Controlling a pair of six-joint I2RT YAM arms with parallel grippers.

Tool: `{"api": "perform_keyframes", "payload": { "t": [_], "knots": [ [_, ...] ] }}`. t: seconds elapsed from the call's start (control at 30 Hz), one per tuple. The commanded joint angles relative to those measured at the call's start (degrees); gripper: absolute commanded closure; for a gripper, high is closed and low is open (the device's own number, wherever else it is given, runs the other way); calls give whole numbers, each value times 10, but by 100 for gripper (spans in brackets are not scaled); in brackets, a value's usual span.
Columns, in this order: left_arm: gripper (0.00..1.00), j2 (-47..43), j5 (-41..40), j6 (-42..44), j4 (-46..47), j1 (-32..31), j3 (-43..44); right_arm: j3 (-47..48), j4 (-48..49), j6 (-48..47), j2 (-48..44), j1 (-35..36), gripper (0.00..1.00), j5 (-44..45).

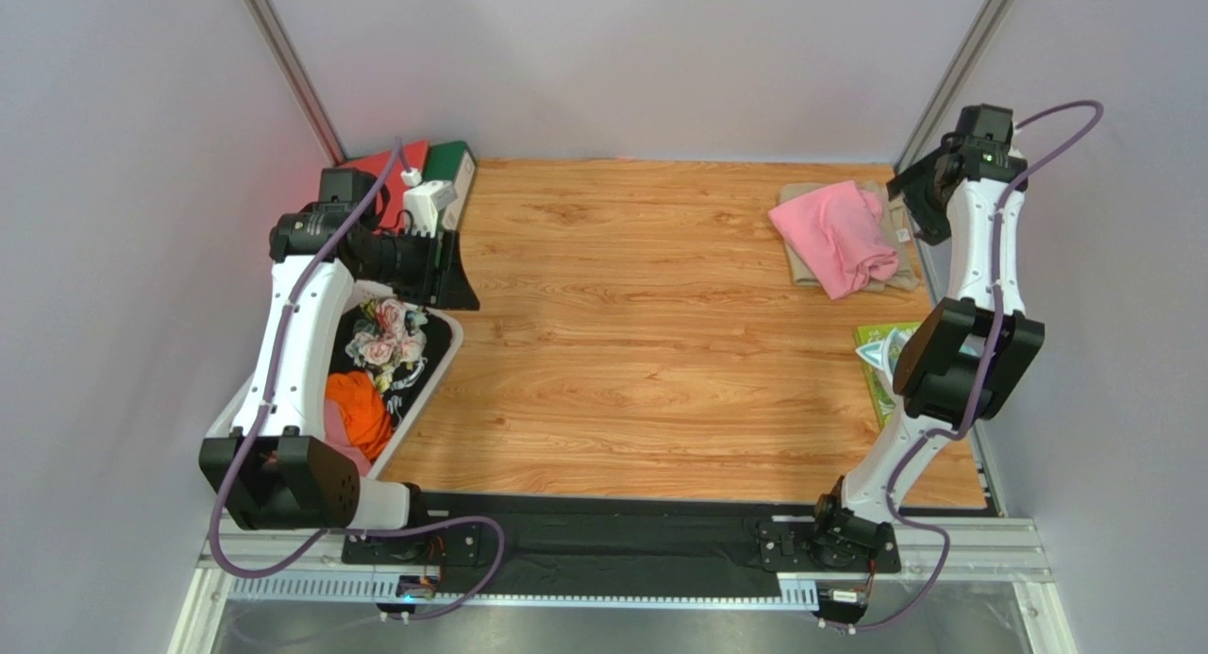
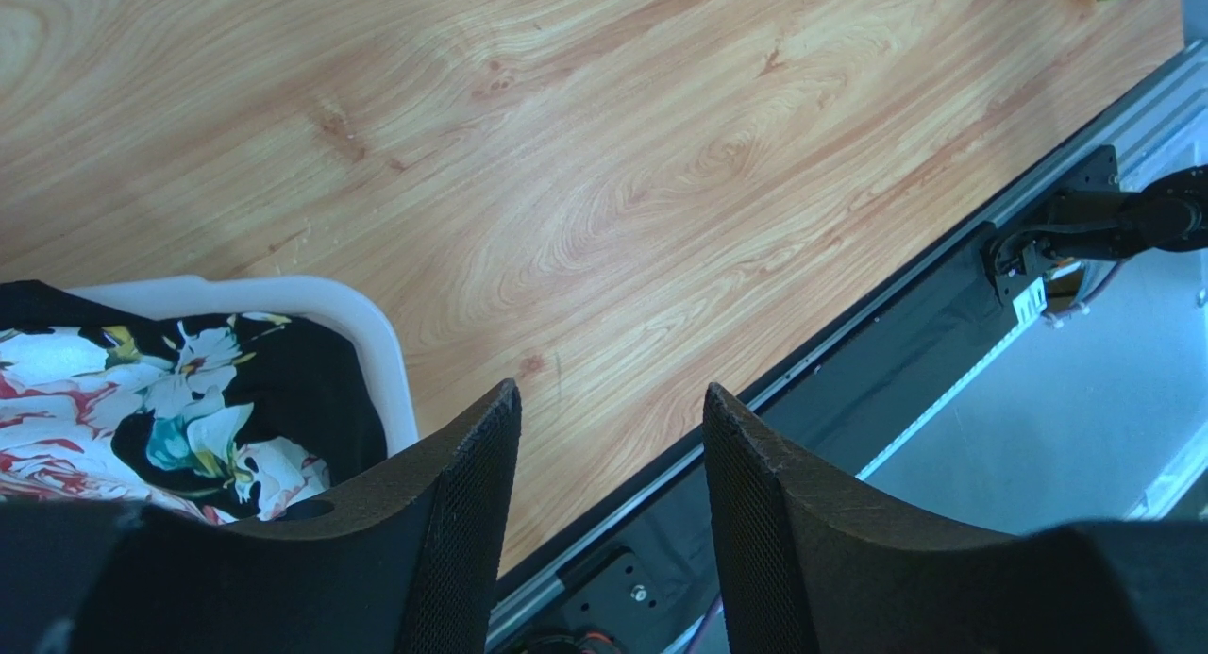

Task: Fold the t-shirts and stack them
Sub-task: Put the neatly folded tshirt into the corner of the board with the right arm

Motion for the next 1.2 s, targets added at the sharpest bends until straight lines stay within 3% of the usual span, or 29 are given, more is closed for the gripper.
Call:
{"api": "perform_keyframes", "payload": {
  "t": [0.0,0.13,0.3,0.6,0.73,0.93,1.17],
  "knots": [
    [43,-17,11,11,-13,-2,19,48,8,-18,45,6,29,9],
    [42,-24,17,10,-13,-2,21,58,32,-18,99,14,35,-144],
    [42,-14,26,7,-8,-2,20,146,-6,-91,174,86,39,-151],
    [42,-11,24,17,-6,-2,4,283,-59,-181,249,219,39,7],
    [42,-11,21,20,-11,-2,7,293,-67,-216,257,246,38,151],
    [42,-18,17,29,-16,-2,6,293,-69,-258,269,270,43,282],
    [41,-21,22,35,-17,-2,2,288,-73,-277,283,279,46,310]
  ]
}}
